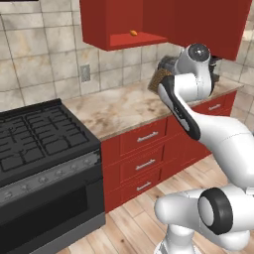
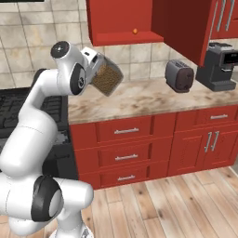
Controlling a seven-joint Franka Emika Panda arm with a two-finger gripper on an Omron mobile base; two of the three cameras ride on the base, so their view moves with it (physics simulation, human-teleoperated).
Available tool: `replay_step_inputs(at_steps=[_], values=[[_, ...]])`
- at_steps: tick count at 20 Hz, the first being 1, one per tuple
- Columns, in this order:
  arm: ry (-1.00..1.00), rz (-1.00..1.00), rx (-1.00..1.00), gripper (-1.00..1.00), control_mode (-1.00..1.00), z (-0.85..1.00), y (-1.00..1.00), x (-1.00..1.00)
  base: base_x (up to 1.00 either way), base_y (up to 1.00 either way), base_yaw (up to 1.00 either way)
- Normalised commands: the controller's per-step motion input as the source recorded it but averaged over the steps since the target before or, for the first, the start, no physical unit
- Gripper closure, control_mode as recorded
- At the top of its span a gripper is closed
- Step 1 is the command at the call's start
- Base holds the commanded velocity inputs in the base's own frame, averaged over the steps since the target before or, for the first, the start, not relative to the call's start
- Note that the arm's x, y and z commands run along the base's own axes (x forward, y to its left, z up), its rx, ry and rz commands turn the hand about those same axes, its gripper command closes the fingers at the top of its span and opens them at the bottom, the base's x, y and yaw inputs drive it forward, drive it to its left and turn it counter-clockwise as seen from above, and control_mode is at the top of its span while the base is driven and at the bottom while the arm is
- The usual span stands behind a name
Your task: Pick the candle and jar from the dining table and place them in the open cabinet. Close the cabinet after placing the objects.
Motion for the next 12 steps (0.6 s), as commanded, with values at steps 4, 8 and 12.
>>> replay_step_inputs(at_steps=[4, 8, 12], values=[[0.00, 0.00, 0.00, 1.00, 1.00, 0.00, 0.00, 0.00, 0.03, -0.29, 0.28], [0.00, 0.00, 0.00, 1.00, 1.00, 0.00, 0.00, 0.00, 0.00, -0.37, 0.28], [0.00, 0.00, 0.00, 1.00, 1.00, 0.00, 0.00, 0.00, 0.00, -0.73, 0.28]])
